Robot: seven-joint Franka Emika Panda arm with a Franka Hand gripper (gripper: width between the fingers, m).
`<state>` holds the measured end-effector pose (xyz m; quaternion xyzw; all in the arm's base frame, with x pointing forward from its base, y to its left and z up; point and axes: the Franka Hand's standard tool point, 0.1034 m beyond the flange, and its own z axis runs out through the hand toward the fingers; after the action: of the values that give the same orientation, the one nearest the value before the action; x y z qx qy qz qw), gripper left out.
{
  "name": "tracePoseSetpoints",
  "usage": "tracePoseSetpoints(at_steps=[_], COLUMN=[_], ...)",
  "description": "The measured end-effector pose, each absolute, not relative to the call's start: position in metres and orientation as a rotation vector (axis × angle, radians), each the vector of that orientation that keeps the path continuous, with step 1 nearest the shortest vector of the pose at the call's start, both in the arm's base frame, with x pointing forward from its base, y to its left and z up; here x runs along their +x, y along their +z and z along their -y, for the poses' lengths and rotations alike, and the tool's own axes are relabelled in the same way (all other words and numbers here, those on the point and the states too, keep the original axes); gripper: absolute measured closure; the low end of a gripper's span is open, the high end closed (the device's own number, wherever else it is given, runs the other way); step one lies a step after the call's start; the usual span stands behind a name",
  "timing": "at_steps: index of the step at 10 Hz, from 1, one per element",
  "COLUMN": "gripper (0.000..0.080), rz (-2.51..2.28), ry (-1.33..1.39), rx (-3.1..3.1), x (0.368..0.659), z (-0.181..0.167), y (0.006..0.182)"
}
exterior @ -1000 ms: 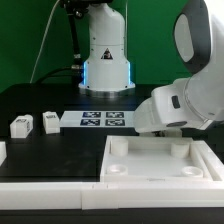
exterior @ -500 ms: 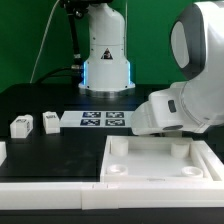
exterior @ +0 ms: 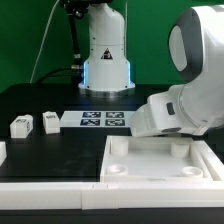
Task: Assemble one leg
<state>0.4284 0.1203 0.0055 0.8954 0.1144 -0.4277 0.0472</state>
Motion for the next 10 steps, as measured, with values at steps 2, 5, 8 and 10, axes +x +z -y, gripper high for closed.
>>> tracePoseSetpoints(at_steps=[2,5,8,10], gripper=[0.0513,0.0513,0.0512,0.0512], rz=[-0.349,-0.349,-0.359,-0.36], ry=[-1.305,-1.305,-1.322,-1.29], rx=[2.732,2.732,2.722,2.739], x=[0.428,0.428,0.432,0.443], z=[-0.12,-0.12,-0.12,-0.12], y=[0.005,0.005,0.02,0.045])
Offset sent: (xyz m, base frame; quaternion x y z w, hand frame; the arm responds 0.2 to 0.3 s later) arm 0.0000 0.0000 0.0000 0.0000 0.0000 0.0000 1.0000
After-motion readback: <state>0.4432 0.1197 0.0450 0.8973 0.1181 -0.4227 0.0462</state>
